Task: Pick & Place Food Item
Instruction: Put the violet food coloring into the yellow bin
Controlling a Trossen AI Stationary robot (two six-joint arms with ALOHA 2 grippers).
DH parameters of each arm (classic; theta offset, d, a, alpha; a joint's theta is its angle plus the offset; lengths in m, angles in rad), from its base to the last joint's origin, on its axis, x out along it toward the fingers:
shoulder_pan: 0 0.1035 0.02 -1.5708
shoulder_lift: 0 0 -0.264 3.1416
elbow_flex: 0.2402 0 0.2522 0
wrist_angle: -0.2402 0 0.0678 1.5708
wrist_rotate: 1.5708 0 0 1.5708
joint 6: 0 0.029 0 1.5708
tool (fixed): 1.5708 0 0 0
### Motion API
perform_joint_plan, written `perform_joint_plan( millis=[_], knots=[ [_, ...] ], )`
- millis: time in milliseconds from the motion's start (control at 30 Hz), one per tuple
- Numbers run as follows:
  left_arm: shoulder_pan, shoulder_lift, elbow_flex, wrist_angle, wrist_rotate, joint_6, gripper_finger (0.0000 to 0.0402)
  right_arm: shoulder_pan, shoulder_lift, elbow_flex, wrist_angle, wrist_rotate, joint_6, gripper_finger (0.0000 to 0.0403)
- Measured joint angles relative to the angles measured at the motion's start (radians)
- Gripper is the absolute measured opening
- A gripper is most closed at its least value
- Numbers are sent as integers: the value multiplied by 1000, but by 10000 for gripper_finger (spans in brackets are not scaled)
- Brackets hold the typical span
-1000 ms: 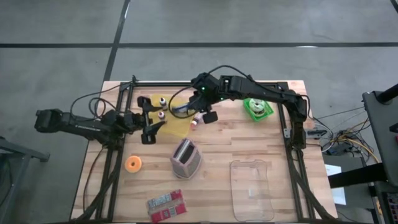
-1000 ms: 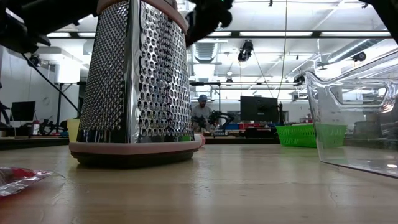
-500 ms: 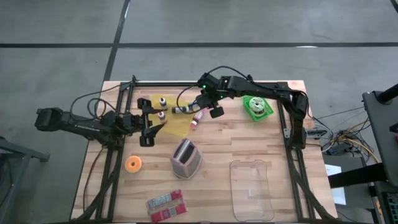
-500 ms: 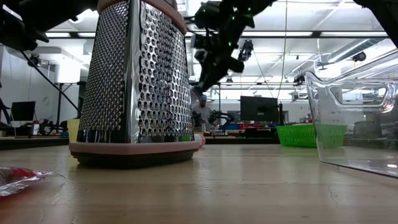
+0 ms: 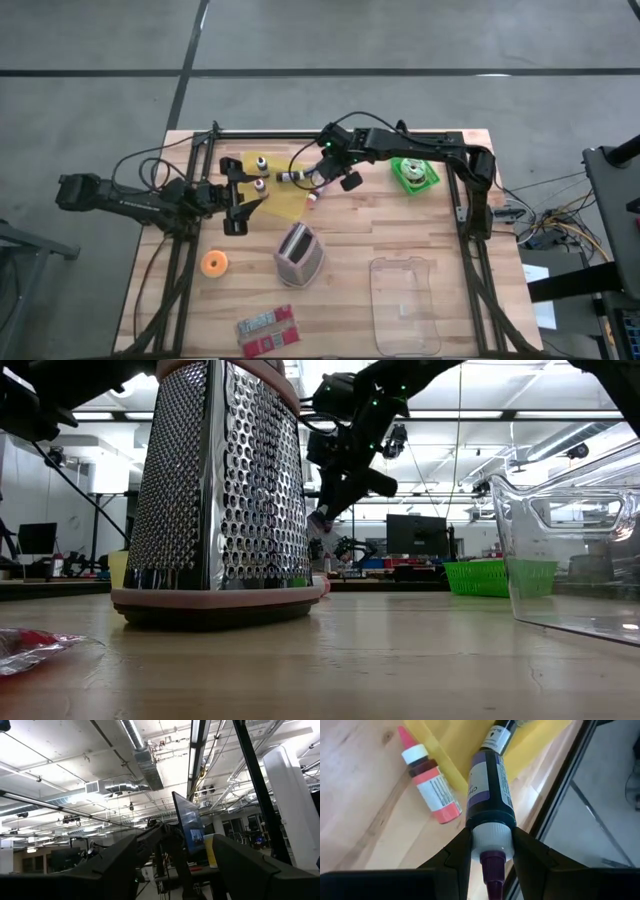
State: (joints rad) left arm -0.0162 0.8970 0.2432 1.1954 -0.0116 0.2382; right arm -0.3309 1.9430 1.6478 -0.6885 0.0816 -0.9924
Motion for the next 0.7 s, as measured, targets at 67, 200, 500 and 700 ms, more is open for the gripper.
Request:
perform_joint_plan(
  millis=[67,200,500,700],
  knots=[
    [0,0,0,-1,0,0,262,-3,0,-10,17,-2,-9,108],
    [0,0,0,-12,0,2,262,-5,1,-32,55,0,-30,108],
    [0,0,0,-23,4,31,261,-3,2,-30,106,0,-10,107],
    [0,0,-1,-26,8,27,261,0,2,-30,145,28,-33,107]
  ],
)
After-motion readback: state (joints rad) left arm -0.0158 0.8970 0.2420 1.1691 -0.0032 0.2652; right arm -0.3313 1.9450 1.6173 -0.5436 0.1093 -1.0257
